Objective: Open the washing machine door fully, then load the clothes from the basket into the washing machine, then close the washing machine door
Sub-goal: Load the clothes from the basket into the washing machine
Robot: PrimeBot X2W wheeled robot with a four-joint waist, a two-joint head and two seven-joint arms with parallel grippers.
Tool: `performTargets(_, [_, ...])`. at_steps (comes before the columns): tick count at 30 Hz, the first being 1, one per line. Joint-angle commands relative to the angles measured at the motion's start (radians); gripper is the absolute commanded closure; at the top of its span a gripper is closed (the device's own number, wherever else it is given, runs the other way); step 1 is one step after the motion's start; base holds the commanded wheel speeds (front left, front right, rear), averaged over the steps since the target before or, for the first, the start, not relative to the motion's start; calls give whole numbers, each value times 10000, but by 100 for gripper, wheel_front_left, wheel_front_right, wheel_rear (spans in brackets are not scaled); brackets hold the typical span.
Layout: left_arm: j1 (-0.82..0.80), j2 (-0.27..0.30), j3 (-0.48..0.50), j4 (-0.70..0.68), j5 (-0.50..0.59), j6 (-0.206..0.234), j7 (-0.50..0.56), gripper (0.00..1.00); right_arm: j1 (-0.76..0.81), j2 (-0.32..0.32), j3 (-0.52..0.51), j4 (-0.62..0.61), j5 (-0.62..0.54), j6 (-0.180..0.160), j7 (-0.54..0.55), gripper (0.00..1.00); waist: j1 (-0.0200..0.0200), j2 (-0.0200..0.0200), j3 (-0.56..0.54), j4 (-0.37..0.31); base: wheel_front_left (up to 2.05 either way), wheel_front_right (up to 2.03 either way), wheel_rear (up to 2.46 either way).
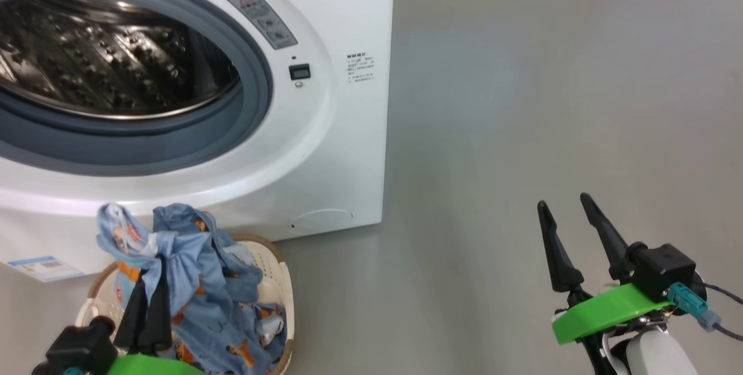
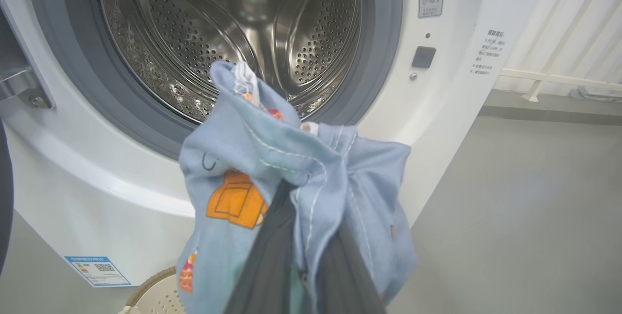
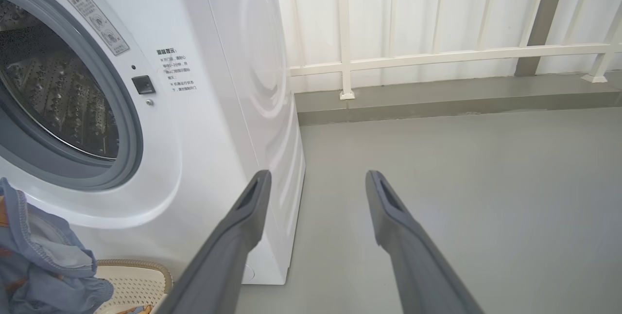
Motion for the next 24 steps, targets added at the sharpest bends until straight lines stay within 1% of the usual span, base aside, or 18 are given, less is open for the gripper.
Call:
performTargets(1, [22,129,293,-389,16,107,-133,100,131,21,299,-196,-98,27,-49,0,1,0,-241,5,0,0,0])
performTargets(9, [753,128,398,-1278,124,410,-133,100,417,65,241,-172,-149,27,-49,0,1,0,-794,-66,0,0,0])
performTargets(14, [1078,128,469,-1698,460,460,-133,100,525,80,167,-202,-185,27,-49,0,1,0,-927,-70,0,0,0])
performTargets(24, [1551,128,531,-1847,545,662,-133,100,706,96,47,-328,-384,27,-49,0,1,0,-1029,-1,0,0,0])
